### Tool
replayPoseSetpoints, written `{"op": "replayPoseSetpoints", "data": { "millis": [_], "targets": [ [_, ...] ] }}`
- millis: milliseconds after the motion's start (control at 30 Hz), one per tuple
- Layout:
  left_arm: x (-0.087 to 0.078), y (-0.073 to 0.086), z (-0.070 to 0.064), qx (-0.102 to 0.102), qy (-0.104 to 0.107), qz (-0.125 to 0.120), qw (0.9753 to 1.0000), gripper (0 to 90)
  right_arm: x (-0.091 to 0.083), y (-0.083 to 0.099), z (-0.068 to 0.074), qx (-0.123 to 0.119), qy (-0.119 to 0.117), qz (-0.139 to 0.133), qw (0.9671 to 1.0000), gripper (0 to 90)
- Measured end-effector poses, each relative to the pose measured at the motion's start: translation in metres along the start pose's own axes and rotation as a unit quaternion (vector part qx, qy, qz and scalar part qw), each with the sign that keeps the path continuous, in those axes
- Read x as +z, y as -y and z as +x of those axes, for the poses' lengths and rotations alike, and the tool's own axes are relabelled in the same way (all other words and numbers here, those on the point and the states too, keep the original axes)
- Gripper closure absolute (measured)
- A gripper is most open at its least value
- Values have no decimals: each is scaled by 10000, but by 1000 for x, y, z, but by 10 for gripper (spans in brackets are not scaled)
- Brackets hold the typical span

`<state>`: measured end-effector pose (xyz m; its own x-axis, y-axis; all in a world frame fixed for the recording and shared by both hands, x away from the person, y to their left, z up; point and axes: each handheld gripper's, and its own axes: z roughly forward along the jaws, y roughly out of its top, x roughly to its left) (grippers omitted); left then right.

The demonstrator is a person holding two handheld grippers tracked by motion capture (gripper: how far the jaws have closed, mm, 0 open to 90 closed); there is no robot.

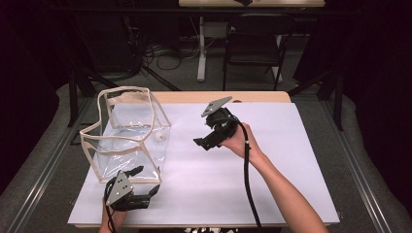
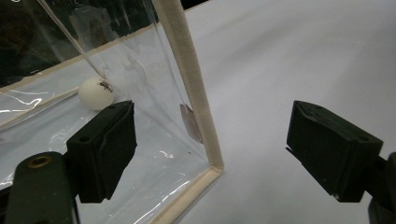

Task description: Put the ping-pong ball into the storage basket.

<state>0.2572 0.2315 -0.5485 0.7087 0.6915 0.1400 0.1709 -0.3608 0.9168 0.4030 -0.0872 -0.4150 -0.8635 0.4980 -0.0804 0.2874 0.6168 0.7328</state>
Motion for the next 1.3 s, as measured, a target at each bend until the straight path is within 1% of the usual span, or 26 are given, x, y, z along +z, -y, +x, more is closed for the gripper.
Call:
{"op": "replayPoseSetpoints", "data": {
  "millis": [500, 767, 1300],
  "targets": [
    [0, 0, 0, 11, 0, 9, 10000, 161, -8, 32, -4, 89, 200, 77, 9997, 54],
    [0, 0, 0, 19, -13, 14, 10000, 161, -14, 48, -6, 202, 284, 98, 9993, 55],
    [0, 0, 0, 13, -7, 21, 10000, 161, -21, 78, -7, 365, 369, 149, 9985, 57]
  ]
}}
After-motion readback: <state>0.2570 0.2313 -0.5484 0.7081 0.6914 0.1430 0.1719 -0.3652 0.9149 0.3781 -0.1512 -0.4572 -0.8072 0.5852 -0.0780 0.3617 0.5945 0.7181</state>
